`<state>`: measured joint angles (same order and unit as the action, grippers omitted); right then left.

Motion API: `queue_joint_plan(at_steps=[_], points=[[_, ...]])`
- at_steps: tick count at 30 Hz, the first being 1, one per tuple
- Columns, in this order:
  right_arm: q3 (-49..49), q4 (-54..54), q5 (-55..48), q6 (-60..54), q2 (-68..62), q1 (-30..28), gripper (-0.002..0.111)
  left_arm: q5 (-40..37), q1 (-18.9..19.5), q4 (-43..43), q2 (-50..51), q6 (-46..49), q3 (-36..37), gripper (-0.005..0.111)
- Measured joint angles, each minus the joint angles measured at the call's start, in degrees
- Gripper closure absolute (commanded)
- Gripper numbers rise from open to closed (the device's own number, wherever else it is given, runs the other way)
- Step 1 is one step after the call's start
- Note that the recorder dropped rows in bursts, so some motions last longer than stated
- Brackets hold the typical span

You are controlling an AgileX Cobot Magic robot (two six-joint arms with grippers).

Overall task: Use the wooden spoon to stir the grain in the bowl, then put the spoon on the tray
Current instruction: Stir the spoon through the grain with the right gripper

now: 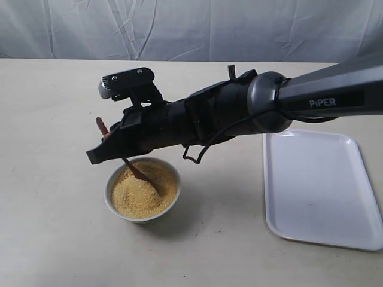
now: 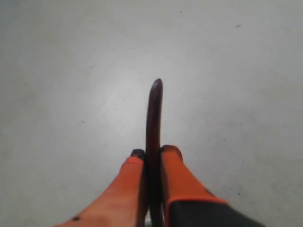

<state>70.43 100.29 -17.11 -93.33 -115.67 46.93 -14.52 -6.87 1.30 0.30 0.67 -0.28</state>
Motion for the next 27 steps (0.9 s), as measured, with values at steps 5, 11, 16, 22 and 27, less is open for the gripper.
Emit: queue_joint_plan(at_steps=[5,11,16,22,27], points=[[0.0,0.0,-1.79,1.43,0.0,0.0,0.109,0.0,0.0,0.0,0.0,0.0,0.0,0.107],[0.0,-0.23,-0.75,1.85,2.88,0.0,0.109,0.0,0.0,0.0,0.0,0.0,0.0,0.107],[0.0,-0.23,0.14,1.85,6.21,0.0,0.109,0.0,0.0,0.0,0.0,0.0,0.0,0.107],[0.0,-0.23,-2.06,2.03,6.64,0.0,0.109,0.0,0.0,0.0,0.0,0.0,0.0,0.107],[0.0,-0.23,-2.65,2.93,5.4,0.1,0.109,0.0,0.0,0.0,0.0,0.0,0.0,0.107]])
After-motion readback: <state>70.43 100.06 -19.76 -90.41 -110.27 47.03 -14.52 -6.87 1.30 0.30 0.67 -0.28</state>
